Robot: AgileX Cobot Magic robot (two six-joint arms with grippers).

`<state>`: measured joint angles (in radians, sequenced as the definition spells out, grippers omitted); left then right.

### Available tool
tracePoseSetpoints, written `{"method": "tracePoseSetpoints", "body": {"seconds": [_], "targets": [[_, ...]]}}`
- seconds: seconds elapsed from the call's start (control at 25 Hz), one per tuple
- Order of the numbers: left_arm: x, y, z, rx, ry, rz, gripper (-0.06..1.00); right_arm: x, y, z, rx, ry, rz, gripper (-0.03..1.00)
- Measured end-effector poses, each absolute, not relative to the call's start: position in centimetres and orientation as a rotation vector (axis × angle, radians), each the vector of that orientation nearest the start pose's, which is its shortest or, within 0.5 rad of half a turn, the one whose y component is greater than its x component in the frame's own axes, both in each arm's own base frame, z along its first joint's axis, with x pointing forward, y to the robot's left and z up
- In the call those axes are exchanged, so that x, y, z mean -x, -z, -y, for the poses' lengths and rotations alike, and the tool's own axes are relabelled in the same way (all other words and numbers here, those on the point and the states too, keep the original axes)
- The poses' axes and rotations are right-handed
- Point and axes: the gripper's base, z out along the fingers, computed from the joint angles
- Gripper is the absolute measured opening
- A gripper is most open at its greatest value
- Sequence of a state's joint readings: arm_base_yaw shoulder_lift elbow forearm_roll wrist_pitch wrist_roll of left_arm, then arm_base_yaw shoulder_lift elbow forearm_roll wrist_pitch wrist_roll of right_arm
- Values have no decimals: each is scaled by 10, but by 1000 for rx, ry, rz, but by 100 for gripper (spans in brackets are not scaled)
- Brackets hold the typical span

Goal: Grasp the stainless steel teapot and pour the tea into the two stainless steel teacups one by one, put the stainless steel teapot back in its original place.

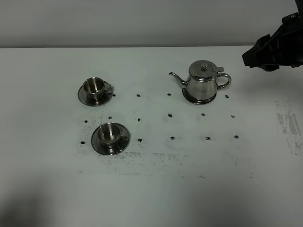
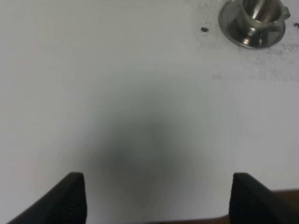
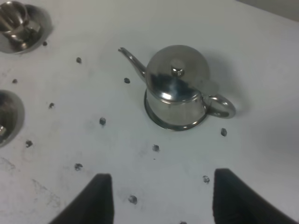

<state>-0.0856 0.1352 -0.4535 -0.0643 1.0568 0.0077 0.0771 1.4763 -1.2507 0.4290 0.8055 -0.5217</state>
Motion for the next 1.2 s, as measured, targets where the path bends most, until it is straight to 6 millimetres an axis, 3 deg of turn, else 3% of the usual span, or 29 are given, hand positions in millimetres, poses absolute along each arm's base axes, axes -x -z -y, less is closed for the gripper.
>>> {"method": "tracePoseSetpoints", "body": {"seconds": [0.24, 0.52, 1.04, 1.2], "targets": [[0, -265, 6, -6, 78, -2091, 62, -323, -315, -52, 482, -313, -2417, 46], [0, -265, 6, -1, 76, -2081, 62, -329, -306, -52, 475, -314, -2435, 46], [0, -265, 6, -1, 76, -2081, 62, -339, -313, -54, 385, -279, -2319, 46], [0, -265, 6, -1, 76, -2081, 62, -353, -300, -52, 363, -246, -2311, 44]]}}
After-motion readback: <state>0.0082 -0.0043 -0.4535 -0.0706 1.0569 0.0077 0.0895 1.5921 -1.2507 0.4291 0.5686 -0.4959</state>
